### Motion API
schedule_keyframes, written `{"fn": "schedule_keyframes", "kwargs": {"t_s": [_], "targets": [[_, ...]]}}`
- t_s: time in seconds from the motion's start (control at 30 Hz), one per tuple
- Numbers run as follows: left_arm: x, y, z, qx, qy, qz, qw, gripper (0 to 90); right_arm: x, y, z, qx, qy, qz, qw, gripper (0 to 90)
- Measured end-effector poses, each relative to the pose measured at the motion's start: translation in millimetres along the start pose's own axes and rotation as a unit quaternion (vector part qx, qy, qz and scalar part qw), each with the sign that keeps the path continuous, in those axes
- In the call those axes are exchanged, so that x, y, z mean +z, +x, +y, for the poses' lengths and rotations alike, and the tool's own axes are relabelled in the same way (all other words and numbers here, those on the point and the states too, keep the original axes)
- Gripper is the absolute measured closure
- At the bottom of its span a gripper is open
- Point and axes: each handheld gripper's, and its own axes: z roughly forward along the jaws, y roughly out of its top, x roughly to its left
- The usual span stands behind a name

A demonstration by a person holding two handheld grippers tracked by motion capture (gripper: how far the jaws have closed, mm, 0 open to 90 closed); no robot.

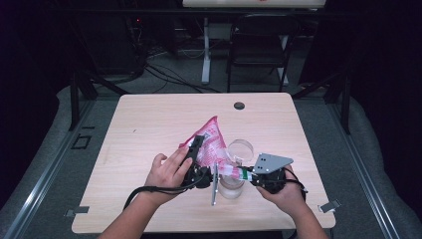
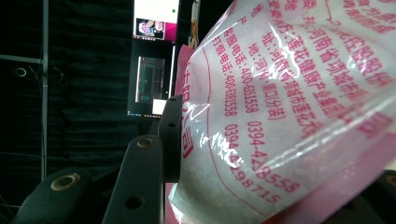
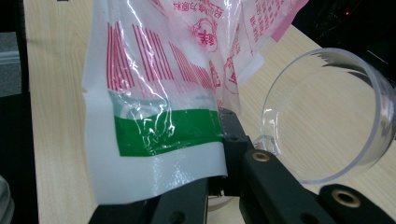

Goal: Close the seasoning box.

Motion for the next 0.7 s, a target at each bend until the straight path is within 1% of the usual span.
{"fn": "schedule_keyframes", "kwargs": {"t_s": [0.3,0.5,0.63,0.7], "targets": [[-0.2,0.0,0.7,0.002,-0.002,0.001,1.0,64.7,-0.5,-0.9,-0.4,0.0,0.002,-0.001,1.0,90.0],[-0.4,0.0,1.1,-0.001,-0.002,0.0,1.0,64.8,-1.4,-1.4,-0.3,-0.002,0.004,-0.005,1.0,90.0],[-0.3,0.4,1.4,-0.001,-0.003,0.001,1.0,64.8,-1.0,-1.4,-0.6,0.002,0.0,-0.002,1.0,90.0],[-0.4,0.8,1.6,0.002,-0.004,0.004,1.0,64.8,-1.1,-1.5,-0.6,0.0,0.002,-0.004,1.0,90.0]]}}
